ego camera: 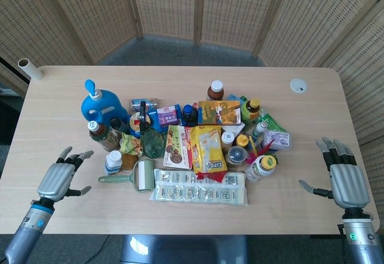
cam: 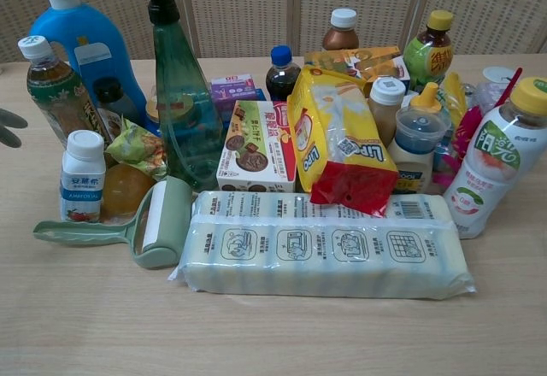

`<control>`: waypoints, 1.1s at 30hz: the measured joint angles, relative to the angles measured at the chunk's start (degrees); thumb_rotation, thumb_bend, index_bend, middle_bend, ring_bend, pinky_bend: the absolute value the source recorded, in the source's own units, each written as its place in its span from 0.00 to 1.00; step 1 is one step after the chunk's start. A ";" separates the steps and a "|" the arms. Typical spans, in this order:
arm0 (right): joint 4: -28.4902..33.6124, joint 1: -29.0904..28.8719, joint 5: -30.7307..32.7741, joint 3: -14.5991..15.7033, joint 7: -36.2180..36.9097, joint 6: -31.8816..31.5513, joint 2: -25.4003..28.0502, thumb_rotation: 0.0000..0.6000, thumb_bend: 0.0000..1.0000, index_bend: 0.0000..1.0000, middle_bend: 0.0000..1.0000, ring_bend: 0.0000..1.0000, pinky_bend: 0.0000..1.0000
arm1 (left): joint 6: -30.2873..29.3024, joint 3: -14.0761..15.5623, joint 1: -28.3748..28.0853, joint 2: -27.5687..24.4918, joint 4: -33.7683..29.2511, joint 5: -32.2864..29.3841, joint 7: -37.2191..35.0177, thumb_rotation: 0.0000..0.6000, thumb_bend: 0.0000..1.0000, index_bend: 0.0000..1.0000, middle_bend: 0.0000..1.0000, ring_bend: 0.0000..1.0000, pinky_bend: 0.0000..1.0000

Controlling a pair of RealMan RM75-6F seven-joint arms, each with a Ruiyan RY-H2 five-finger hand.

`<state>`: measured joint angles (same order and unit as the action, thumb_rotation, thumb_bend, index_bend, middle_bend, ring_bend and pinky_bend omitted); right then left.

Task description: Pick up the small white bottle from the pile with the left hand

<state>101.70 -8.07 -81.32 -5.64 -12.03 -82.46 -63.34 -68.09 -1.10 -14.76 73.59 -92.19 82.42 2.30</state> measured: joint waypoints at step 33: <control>1.46 0.59 1.69 -0.37 -0.93 0.02 1.55 0.65 0.15 0.00 0.04 0.00 0.00 | 2.17 -1.16 -2.65 11.87 15.66 0.46 -27.48 1.00 0.22 0.13 0.15 0.22 0.00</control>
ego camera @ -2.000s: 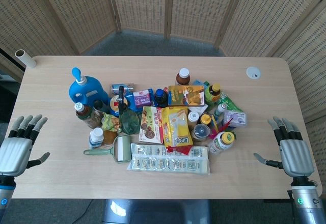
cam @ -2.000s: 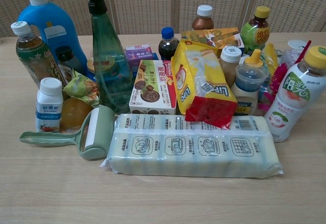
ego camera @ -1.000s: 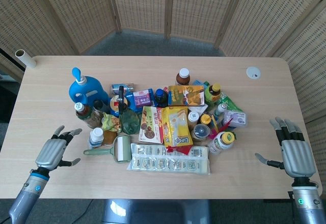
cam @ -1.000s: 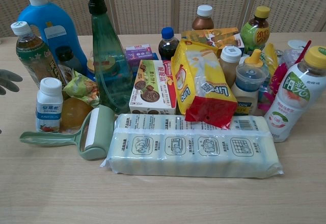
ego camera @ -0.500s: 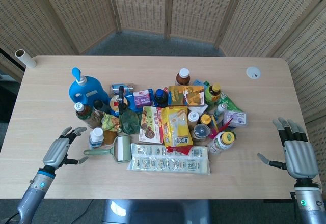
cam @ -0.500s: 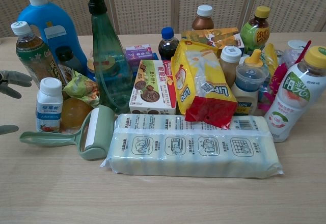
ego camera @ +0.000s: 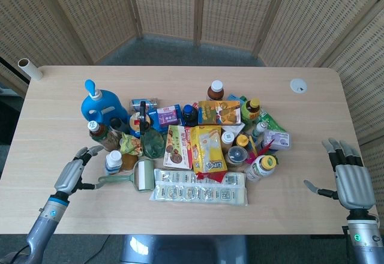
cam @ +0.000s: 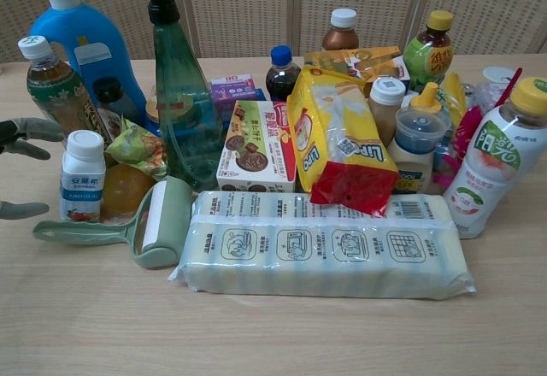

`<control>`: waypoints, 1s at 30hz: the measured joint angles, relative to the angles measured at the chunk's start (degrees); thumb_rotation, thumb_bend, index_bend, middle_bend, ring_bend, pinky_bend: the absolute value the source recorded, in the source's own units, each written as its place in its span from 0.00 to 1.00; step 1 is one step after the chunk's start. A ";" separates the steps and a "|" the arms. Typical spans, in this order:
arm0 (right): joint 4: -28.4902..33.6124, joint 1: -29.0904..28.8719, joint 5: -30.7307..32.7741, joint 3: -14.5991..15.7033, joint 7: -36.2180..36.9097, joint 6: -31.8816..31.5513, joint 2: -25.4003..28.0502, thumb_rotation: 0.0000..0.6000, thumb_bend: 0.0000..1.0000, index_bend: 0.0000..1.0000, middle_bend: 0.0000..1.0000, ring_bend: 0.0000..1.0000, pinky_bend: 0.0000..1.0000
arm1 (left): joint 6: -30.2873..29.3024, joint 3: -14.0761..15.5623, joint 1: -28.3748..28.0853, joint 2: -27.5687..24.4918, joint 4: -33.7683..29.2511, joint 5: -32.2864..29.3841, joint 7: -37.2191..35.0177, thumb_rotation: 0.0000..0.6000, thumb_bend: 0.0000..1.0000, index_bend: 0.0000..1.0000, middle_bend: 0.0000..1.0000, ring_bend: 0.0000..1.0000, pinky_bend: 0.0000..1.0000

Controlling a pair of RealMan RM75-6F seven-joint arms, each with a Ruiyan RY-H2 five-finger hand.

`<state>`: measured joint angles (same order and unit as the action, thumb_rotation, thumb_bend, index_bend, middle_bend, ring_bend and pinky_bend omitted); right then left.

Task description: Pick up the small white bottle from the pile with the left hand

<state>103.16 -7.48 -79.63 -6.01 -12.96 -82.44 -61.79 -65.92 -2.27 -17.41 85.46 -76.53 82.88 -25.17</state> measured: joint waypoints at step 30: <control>0.08 0.95 -0.47 0.20 1.61 -0.62 0.80 0.66 0.15 0.00 0.04 0.00 0.00 | -8.61 -5.09 -0.34 3.96 -1.19 0.37 -5.79 1.00 0.51 0.66 0.75 0.89 0.64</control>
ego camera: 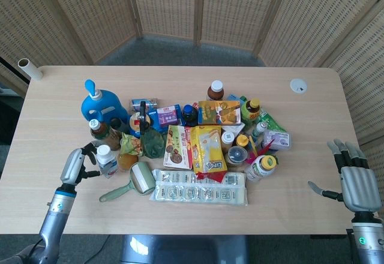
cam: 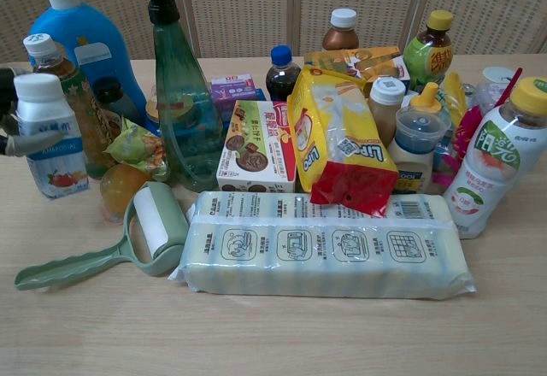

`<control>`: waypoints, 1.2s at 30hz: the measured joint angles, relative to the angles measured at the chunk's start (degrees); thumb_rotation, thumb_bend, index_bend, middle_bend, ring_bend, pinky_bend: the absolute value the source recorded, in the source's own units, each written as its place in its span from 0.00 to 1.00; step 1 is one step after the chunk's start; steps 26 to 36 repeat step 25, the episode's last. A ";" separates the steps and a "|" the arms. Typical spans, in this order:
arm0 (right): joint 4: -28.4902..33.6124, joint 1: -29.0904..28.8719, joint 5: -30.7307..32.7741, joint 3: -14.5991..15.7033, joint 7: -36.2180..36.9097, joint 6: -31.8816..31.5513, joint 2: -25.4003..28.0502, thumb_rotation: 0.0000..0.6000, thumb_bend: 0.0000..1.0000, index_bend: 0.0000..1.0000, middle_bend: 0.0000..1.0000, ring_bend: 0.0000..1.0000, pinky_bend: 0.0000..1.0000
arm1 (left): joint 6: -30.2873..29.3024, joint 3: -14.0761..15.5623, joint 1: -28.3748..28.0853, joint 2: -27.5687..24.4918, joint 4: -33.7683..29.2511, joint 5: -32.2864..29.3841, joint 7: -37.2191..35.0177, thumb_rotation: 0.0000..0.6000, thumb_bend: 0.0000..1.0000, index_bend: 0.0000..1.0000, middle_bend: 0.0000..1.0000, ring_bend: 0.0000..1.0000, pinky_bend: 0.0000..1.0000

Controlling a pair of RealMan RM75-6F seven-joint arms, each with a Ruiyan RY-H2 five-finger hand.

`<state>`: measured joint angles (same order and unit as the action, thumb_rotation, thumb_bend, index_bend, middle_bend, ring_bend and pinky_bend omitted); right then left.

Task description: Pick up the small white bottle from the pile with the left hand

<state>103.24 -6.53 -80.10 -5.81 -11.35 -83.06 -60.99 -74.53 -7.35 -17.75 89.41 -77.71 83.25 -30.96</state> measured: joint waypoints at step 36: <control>-3.74 0.55 -1.69 0.95 3.51 -0.40 -3.04 0.65 0.15 0.00 0.04 0.00 0.00 | -5.66 -14.98 -3.42 -21.74 -30.81 -3.60 -2.72 1.00 0.49 0.65 0.74 0.89 0.63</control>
